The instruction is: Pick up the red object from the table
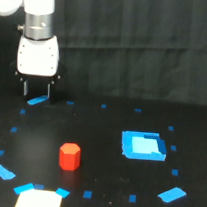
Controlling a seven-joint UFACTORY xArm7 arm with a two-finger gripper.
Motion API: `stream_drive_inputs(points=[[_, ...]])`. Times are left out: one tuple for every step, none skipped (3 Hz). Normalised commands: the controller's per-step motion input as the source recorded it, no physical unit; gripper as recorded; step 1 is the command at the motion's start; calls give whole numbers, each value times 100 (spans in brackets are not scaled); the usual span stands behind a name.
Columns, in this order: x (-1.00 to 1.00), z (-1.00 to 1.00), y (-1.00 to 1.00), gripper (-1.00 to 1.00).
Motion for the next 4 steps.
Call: stream_drive_inputs(points=[[100,-100,-100,100],[99,-78,-100,100],[87,-67,-61,100],[80,-32,-100,55]])
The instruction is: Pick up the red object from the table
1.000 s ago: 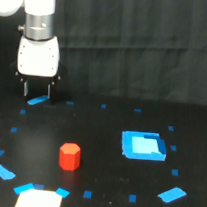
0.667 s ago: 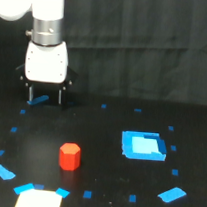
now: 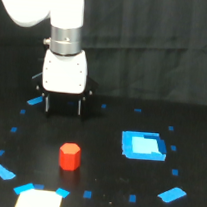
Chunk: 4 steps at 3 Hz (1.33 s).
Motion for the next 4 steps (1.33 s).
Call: stream_drive_inputs(points=[[39,4,-100,100],[7,-17,-100,82],[49,-16,-100,76],[42,4,-100,100]])
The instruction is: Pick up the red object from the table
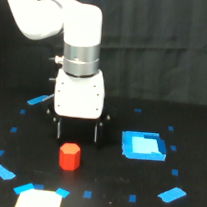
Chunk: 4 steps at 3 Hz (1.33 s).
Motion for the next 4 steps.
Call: stream_drive_inputs(points=[[22,19,-95,100],[16,-26,-37,98],[43,20,13,100],[89,-14,-100,100]])
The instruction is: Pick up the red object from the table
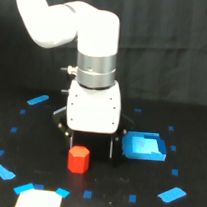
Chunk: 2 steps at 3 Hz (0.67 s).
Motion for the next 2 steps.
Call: stream_drive_inputs(points=[[31,-13,-59,59],[-29,-49,-25,15]])
